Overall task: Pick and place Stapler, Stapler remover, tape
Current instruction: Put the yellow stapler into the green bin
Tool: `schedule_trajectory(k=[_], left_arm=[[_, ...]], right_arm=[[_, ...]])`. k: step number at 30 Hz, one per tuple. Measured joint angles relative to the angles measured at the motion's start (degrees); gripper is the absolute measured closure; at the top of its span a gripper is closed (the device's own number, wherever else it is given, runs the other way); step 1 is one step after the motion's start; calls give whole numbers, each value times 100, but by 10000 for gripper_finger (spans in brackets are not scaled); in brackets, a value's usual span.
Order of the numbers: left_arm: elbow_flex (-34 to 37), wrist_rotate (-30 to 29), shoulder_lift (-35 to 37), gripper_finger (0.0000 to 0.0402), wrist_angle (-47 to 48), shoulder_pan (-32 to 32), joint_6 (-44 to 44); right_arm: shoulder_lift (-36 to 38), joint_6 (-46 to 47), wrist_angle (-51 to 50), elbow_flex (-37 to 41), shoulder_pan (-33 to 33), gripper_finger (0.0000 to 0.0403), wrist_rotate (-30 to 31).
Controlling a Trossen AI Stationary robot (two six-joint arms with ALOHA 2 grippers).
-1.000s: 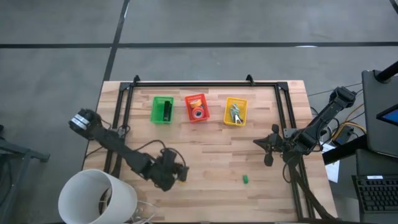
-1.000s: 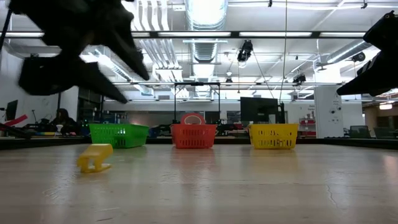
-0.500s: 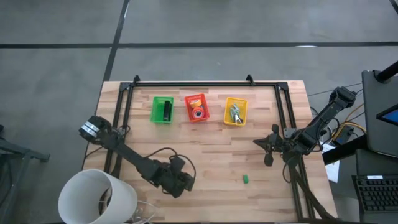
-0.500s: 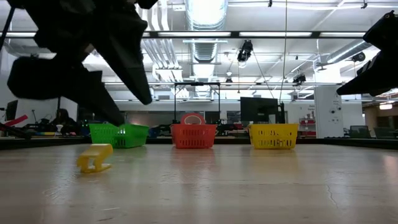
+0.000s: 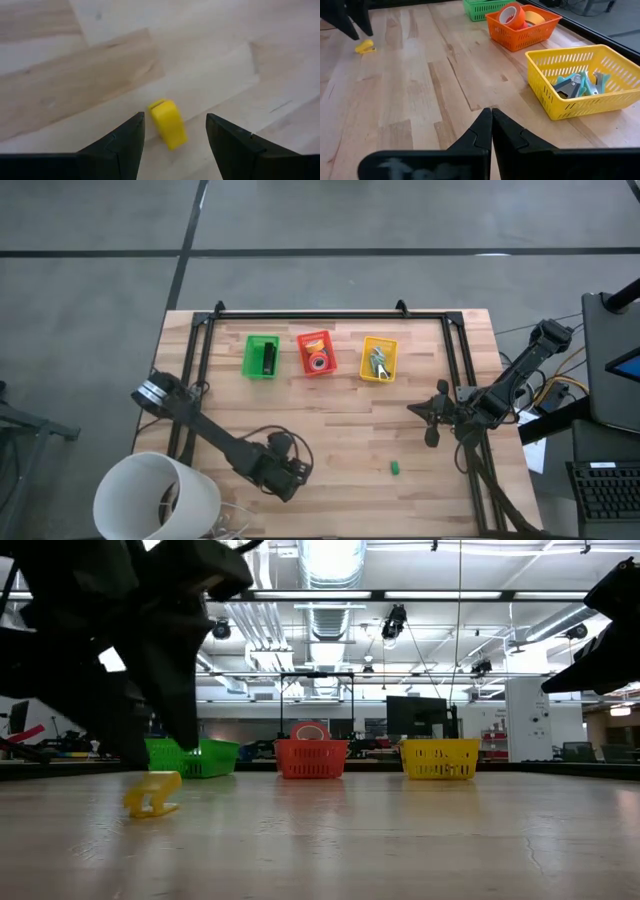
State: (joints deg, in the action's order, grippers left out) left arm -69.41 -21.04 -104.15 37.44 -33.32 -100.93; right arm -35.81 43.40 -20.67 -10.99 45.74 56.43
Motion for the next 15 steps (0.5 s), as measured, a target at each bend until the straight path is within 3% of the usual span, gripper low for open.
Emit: schedule_trajectory(k=[15], left_arm=[[36, 107, -329, 189, -150, 0, -7]], right_arm=[[2, 2, 0, 1, 0, 394, 2]])
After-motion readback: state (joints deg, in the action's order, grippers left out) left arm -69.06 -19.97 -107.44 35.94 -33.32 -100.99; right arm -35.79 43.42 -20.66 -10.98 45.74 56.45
